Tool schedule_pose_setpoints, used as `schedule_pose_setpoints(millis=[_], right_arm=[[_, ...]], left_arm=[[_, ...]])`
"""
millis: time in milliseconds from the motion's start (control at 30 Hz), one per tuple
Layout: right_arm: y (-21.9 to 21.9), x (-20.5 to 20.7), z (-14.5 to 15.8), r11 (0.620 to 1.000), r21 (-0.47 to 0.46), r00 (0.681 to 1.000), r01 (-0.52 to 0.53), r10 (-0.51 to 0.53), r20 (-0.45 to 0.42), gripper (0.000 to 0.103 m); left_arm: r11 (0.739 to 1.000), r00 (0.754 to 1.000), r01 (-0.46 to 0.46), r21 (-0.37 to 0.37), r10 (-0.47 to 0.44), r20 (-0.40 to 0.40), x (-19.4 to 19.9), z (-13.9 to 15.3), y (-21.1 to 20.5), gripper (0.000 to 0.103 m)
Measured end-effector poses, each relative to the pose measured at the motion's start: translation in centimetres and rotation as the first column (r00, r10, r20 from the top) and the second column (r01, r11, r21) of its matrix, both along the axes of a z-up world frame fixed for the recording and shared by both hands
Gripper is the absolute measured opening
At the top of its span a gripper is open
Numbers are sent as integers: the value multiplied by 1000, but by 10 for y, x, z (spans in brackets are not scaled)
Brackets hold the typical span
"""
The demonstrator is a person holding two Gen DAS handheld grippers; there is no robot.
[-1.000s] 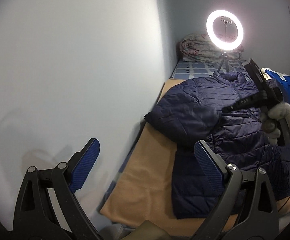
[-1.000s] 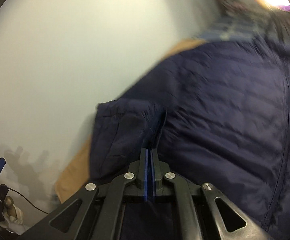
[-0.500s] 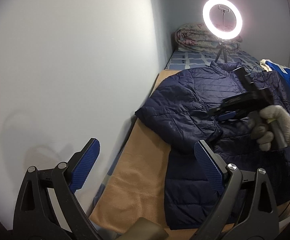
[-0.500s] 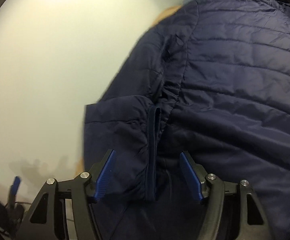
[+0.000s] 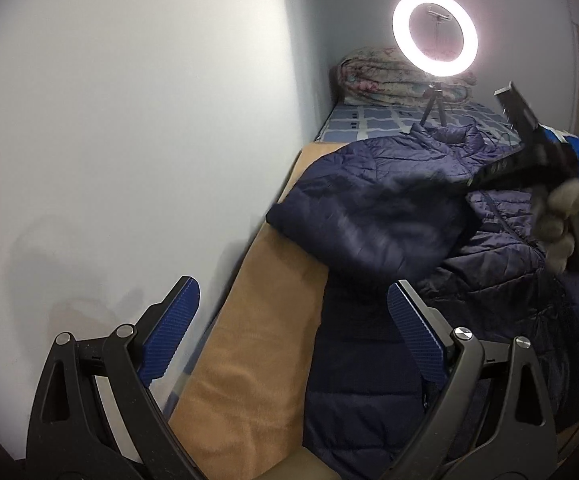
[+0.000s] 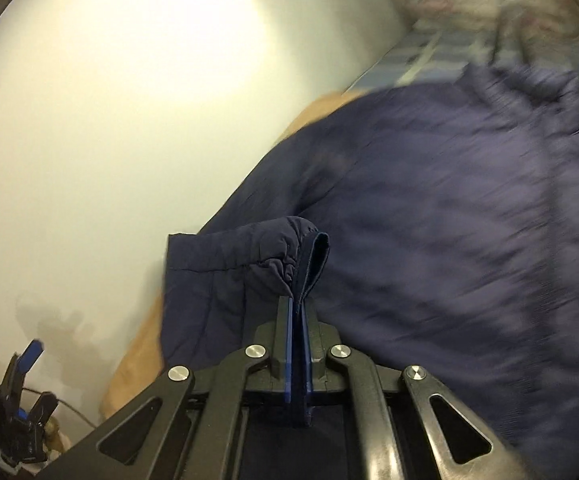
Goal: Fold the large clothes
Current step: 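Lift the held sleeve with the right tool and lay it across the jacket body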
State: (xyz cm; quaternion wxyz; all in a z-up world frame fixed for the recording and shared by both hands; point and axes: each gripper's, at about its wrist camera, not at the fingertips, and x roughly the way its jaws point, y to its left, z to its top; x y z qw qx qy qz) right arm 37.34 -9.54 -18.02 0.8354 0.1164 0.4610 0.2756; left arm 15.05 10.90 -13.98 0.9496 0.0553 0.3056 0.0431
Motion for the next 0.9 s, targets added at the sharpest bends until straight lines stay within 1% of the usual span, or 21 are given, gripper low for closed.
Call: schedule_pose_setpoints(millis=[33,67,133,167,267,367,433,567,667,900], right_arm=[[-15,0,7,999,-27,999,34,-33,25,1],[-31,-1,12,997,-34,997,63,-62,37,1],[-59,0,18,991,-49,991,126,-124,51,1],[-72,0,19,984,-74,985,162,-157,67,1],[-108,3,18,957,-135,966,255,-245,85,1],[-135,4,16,925,-192,944,328,-311,112,1],[-150,8,12,904,-216,929,368,-348,125,1],[-175,14,2,861,-264,900,435,-411,141,1],[-192,19,-5,835,-269,878,480,-456,149,1],[-216,39,-13,773,-317,835,549,-520,177,1]], left_arm=[[1000,1000,11,0,-11,1,1,-1,-2,97],[1000,1000,20,-4,-20,-3,2,-3,-5,97],[999,999,35,-19,-35,-15,5,-6,-9,97],[999,999,39,-24,-39,-20,5,-8,-10,97],[998,998,49,-28,-50,-27,6,-11,-14,97],[999,998,54,-1,-54,-22,5,-11,-20,97],[998,998,55,19,-55,-18,5,-11,-25,97],[998,998,62,28,-61,-22,8,-12,-30,97],[997,997,69,25,-69,-28,9,-13,-32,97],[995,995,91,36,-90,-37,8,-16,-42,97]])
